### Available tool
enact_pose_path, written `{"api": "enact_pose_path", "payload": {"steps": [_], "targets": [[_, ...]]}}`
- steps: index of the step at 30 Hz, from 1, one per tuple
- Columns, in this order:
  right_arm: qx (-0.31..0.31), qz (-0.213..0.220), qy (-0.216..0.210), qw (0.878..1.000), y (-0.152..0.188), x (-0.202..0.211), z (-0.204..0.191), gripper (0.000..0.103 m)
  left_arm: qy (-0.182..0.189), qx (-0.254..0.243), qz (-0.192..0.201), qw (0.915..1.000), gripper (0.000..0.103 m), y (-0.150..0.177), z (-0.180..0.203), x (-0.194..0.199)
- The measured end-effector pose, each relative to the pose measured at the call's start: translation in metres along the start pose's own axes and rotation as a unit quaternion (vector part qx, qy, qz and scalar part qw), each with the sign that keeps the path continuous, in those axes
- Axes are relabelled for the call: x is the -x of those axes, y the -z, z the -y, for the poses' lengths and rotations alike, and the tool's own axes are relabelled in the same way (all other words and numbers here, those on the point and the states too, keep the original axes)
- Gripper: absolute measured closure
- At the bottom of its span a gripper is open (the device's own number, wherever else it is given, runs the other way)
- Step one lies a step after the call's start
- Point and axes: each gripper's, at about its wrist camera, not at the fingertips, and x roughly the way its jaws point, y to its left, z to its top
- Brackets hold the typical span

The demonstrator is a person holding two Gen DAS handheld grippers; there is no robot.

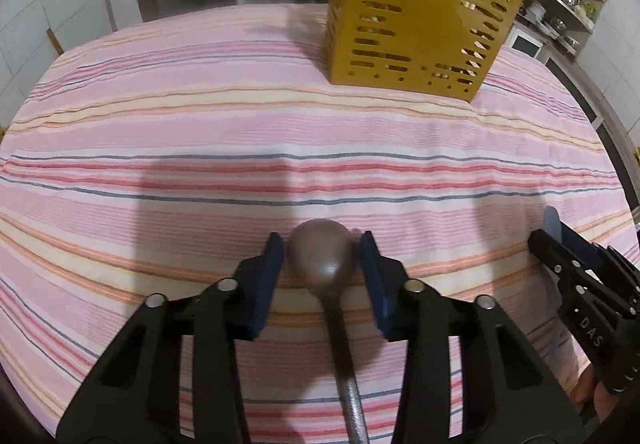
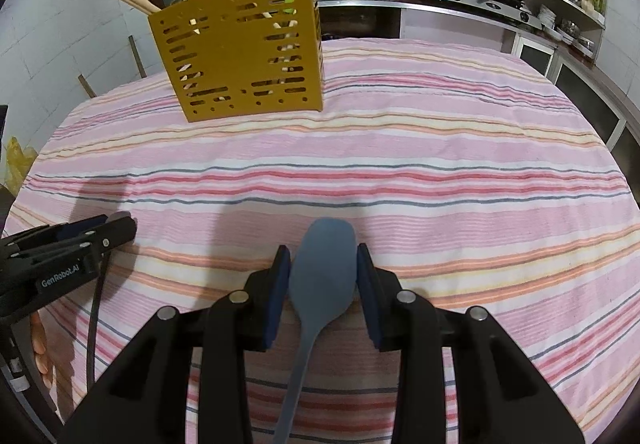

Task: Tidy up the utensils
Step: 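Grasp the metal spoon by its handle with the left tool, then lift the spoon with the left tool while the right tool lifts the spatula, then carry the spoon with the left tool while the right tool carries the spatula toward the holder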

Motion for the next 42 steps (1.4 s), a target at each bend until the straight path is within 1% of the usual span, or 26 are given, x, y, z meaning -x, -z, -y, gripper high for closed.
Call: {"api": "enact_pose_path", "payload": {"steps": [6,11,14,19,22,23,27,31,33,37,42], "targets": [[-0.001,0.008,-0.001,1.000,0.001,0.003,0.000,0.069,0.005,0.003,0.005,1.0000,0.068,-0.001,-0.001,0.000],[0.000,0.023,-0.001,1.000,0.002,0.012,-0.002,0.069,0.009,-0.007,0.038,0.9992,0.068,0.002,0.001,0.011],[0.001,0.040,-0.002,0.999,0.001,0.021,-0.005,0.069,0.001,-0.018,0.069,0.9975,0.068,0.005,0.003,0.025],[0.005,0.074,0.003,0.997,0.001,0.038,-0.013,0.069,-0.009,-0.037,0.142,0.9891,0.068,0.012,0.006,0.060],[0.013,0.102,0.012,0.995,0.003,0.051,-0.017,0.069,-0.017,-0.052,0.181,0.9819,0.068,0.018,0.008,0.079],[0.016,0.113,0.015,0.993,0.004,0.056,-0.019,0.069,-0.024,-0.059,0.199,0.9780,0.068,0.022,0.009,0.087],[0.022,0.150,0.025,0.988,0.009,0.073,-0.022,0.069,-0.030,-0.062,0.236,0.9694,0.068,0.029,0.006,0.105],[0.028,0.181,0.032,0.983,0.014,0.090,-0.023,0.069,-0.025,-0.053,0.259,0.9641,0.068,0.035,-0.001,0.117],[0.029,0.191,0.033,0.981,0.016,0.095,-0.024,0.069,-0.028,-0.049,0.270,0.9612,0.068,0.038,-0.004,0.121],[0.026,0.214,0.035,0.976,0.021,0.104,-0.026,0.069,-0.025,-0.039,0.282,0.9584,0.068,0.041,-0.008,0.124],[0.019,0.237,0.035,0.971,0.025,0.117,-0.028,0.069,-0.025,-0.028,0.303,0.9522,0.068,0.047,-0.011,0.131]]}}
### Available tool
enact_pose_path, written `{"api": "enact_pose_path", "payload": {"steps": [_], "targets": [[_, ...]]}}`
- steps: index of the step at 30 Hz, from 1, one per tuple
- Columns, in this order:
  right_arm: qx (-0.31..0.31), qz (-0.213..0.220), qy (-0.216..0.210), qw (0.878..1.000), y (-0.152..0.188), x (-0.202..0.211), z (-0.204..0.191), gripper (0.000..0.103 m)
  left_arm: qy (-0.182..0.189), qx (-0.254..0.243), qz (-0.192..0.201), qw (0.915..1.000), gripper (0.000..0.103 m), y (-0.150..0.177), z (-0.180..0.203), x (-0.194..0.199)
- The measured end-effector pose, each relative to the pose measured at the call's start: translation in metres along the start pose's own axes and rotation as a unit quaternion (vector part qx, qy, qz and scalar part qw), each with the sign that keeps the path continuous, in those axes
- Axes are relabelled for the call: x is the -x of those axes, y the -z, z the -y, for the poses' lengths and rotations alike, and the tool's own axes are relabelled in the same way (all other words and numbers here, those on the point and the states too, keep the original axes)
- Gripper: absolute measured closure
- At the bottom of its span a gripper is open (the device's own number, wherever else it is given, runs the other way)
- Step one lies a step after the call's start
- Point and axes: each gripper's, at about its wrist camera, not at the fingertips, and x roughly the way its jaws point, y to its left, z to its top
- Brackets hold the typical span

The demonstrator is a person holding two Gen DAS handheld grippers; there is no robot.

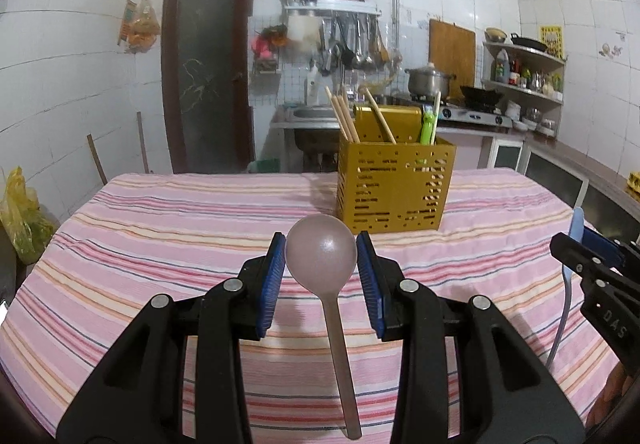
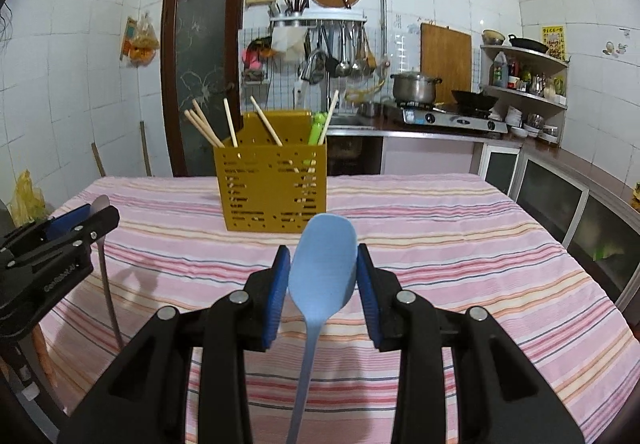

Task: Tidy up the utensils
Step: 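Carry the spoon with the left tool while the right tool carries the spatula toward the holder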

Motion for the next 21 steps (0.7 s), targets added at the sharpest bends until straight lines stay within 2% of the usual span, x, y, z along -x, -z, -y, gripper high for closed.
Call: {"api": "enact_pose_path", "payload": {"steps": [10,21], "targets": [[0.010,0.040,0.005,0.999,-0.011,0.021,-0.012,0.070,-0.003,0.003,0.035,0.9994,0.068,-0.008,-0.003,0.014],[0.006,0.047,0.000,0.999,-0.016,0.024,-0.012,0.070,-0.001,0.004,0.057,0.9983,0.068,-0.020,-0.008,0.022]]}}
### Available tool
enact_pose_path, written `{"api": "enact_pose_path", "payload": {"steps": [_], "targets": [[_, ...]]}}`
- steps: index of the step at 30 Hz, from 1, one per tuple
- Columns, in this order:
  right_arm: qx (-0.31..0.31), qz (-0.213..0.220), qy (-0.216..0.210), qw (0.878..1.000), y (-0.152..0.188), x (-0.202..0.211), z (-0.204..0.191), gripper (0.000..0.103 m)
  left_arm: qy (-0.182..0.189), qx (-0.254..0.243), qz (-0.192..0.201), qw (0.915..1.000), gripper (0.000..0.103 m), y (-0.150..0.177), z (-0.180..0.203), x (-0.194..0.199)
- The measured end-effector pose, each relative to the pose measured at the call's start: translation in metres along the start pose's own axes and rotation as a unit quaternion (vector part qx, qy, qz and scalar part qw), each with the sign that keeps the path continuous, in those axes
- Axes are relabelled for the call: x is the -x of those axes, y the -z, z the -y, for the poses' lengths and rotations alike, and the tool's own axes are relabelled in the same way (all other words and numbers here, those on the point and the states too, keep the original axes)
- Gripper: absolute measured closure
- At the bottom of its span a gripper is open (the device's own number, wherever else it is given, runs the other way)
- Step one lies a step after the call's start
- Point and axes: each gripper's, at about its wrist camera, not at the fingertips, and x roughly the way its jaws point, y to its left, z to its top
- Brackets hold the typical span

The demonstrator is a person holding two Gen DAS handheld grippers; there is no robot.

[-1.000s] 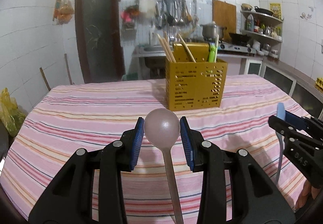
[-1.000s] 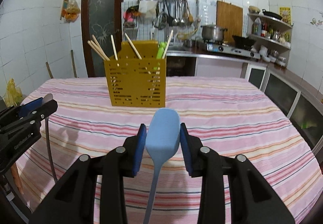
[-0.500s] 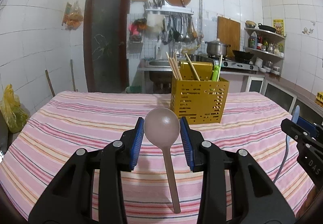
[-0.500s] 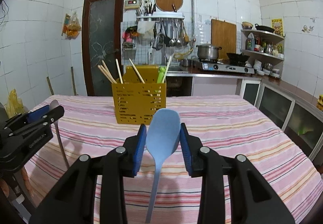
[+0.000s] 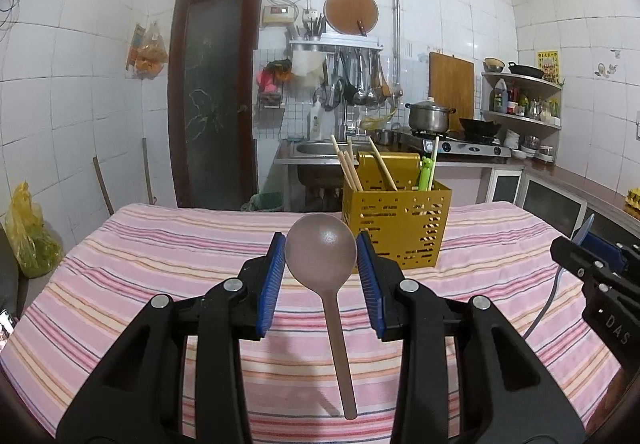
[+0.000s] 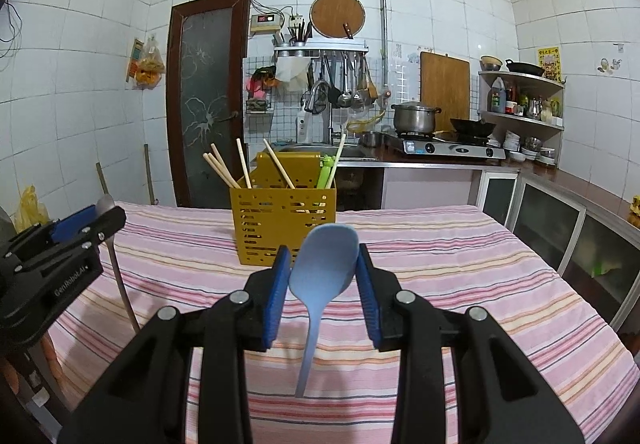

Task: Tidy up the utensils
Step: 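Carry the spoon with the left tool while the right tool carries the spatula toward the holder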

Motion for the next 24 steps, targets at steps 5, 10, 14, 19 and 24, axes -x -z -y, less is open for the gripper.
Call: {"api": "enact_pose_path", "payload": {"steps": [5,10,14,19,24], "targets": [[-0.001,-0.006,-0.001,1.000,-0.001,-0.004,0.000,0.070,0.000,0.004,0.006,1.0000,0.068,-0.004,-0.002,0.001],[-0.001,-0.005,-0.004,1.000,-0.001,-0.005,0.000,0.070,-0.005,0.008,0.003,1.0000,0.068,-0.004,-0.005,-0.001],[0.001,-0.005,-0.006,1.000,-0.003,-0.006,0.003,0.070,-0.008,0.008,0.005,0.9999,0.068,-0.005,-0.006,0.000],[0.003,-0.007,-0.005,1.000,-0.005,-0.007,0.005,0.070,-0.007,0.007,0.008,0.9999,0.068,-0.008,-0.006,0.000],[0.010,-0.010,-0.002,1.000,-0.010,-0.011,0.007,0.070,-0.004,0.003,0.014,0.9999,0.068,-0.014,-0.004,-0.001]]}}
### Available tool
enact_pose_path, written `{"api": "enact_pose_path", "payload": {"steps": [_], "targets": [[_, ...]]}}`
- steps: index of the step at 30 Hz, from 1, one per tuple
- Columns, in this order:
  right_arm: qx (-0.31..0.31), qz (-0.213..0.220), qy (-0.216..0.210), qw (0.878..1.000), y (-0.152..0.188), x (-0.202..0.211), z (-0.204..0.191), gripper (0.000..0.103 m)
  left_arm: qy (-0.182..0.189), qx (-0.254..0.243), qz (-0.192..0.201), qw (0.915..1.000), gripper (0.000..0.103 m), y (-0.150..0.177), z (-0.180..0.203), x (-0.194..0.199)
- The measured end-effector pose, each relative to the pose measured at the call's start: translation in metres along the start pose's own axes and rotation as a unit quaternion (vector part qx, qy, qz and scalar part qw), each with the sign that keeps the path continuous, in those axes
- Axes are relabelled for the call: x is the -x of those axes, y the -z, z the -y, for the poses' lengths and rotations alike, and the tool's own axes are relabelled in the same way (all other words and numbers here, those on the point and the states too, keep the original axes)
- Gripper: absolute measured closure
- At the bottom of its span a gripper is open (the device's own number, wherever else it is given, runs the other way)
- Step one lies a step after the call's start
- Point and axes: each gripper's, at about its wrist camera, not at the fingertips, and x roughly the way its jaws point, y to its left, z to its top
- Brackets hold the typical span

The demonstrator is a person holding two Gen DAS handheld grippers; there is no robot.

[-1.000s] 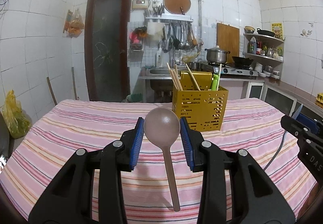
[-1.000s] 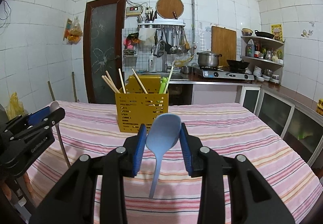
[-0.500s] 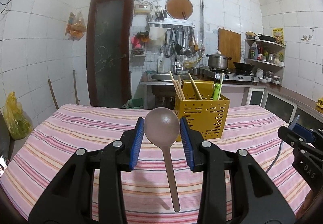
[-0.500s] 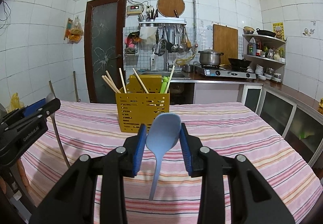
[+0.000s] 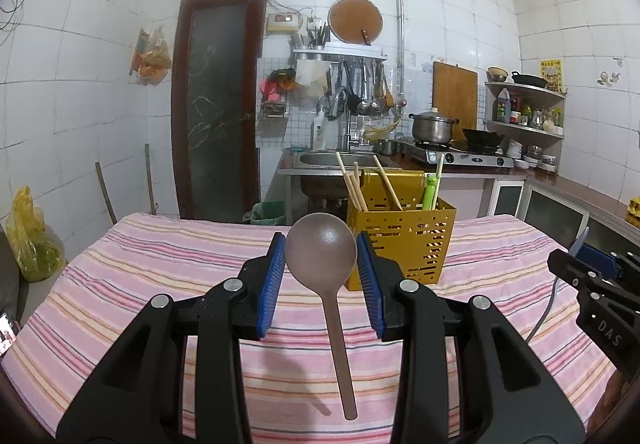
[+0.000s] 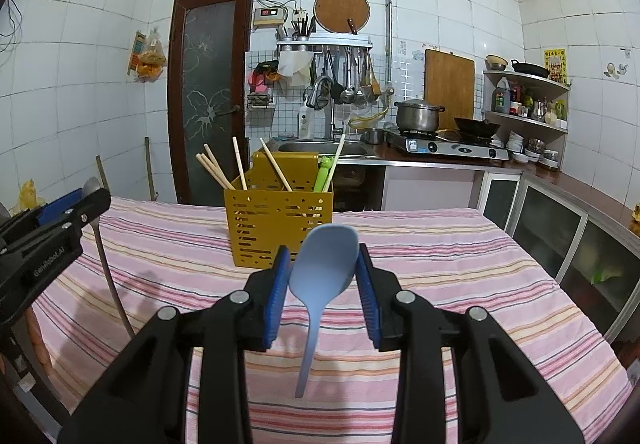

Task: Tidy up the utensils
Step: 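Carry the spoon with the left tool while the right tool carries the spatula toward the holder, then lower both utensils into the yellow holder and open both tools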

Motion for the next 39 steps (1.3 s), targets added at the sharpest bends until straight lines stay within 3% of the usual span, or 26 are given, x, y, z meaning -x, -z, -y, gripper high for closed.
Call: {"api": "enact_pose_path", "payload": {"steps": [11,23,30,39], "targets": [[0.006,0.009,0.007,1.000,-0.021,-0.011,0.007,0.070,0.024,0.005,0.005,0.9997,0.068,-0.030,0.003,-0.019],[0.017,0.029,0.010,0.999,-0.099,-0.043,0.022,0.070,0.057,0.013,0.038,0.9976,0.068,-0.111,0.017,-0.052],[0.018,0.051,0.011,0.998,-0.144,-0.076,0.025,0.070,0.052,0.004,0.070,0.9962,0.068,-0.152,0.034,-0.092],[0.014,0.051,-0.005,0.999,-0.165,-0.134,0.018,0.070,0.028,0.002,0.066,0.9974,0.068,-0.153,0.046,-0.166]]}}
